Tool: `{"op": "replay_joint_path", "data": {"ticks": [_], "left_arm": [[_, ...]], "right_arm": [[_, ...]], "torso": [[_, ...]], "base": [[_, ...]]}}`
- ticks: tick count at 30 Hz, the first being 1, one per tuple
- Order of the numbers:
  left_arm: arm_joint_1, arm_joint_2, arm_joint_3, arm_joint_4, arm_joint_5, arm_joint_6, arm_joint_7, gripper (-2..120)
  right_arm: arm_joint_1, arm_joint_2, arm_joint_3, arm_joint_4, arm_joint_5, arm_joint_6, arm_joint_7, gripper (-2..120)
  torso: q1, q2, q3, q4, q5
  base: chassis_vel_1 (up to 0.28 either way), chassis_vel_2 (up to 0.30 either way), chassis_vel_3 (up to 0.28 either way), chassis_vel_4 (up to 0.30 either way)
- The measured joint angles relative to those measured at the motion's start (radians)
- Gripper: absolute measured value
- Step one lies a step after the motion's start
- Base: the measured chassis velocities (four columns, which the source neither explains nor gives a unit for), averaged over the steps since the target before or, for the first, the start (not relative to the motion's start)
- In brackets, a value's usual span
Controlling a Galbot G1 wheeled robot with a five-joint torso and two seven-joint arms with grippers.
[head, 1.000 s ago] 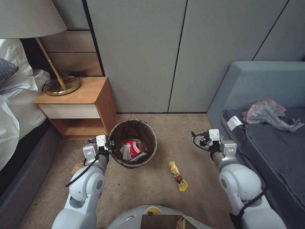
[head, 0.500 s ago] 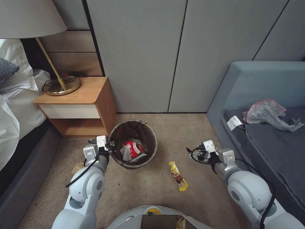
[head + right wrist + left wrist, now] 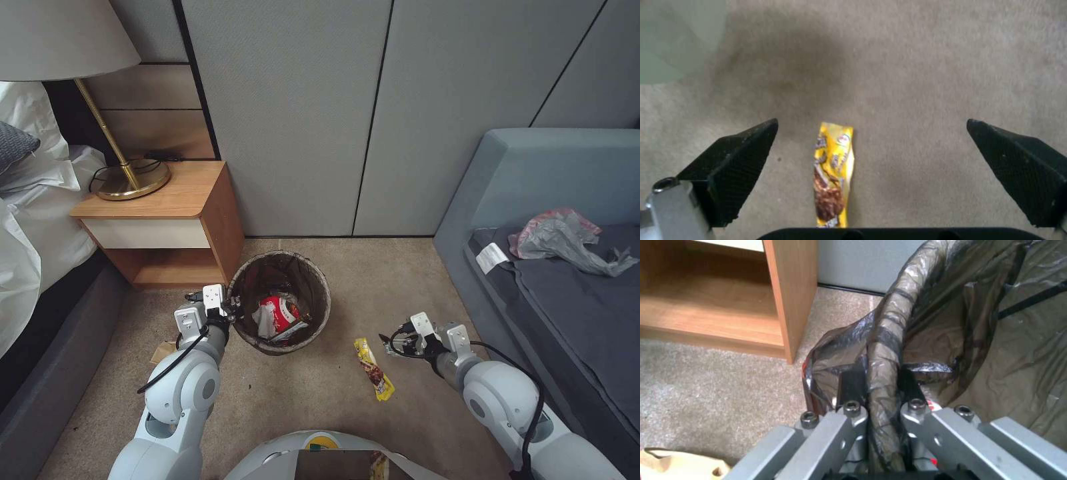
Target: Pick up the trash bin, then pick up the garbage from the floor and place it into the trash bin.
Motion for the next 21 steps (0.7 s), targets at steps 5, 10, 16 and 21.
{"op": "replay_joint_path", "data": {"ticks": [5, 10, 16, 21], "left_arm": [[-0.001, -0.001, 0.002, 0.003, 0.000, 0.000, 0.000, 2], [-0.002, -0.001, 0.002, 0.005, 0.001, 0.000, 0.000, 2], [-0.004, -0.001, 0.001, 0.010, 0.001, 0.000, -0.001, 2], [-0.006, -0.001, 0.001, 0.014, 0.002, 0.000, -0.001, 2]], "right_arm": [[0.027, 0.003, -0.016, -0.059, -0.011, 0.001, -0.016, 100], [0.052, 0.010, -0.030, -0.116, -0.024, 0.001, -0.029, 100], [0.101, 0.026, -0.064, -0.218, -0.045, 0.002, -0.047, 100], [0.131, 0.041, -0.096, -0.278, -0.074, 0.002, -0.059, 100]], "torso": [[0.000, 0.000, 0.000, 0.0000, 0.0000], [0.000, 0.000, 0.000, 0.0000, 0.0000], [0.000, 0.000, 0.000, 0.0000, -0.0001], [0.000, 0.000, 0.000, 0.0001, 0.0000]], "base": [[0.000, 0.000, 0.000, 0.000], [0.000, 0.000, 0.000, 0.000], [0.000, 0.000, 0.000, 0.000], [0.000, 0.000, 0.000, 0.000]]}}
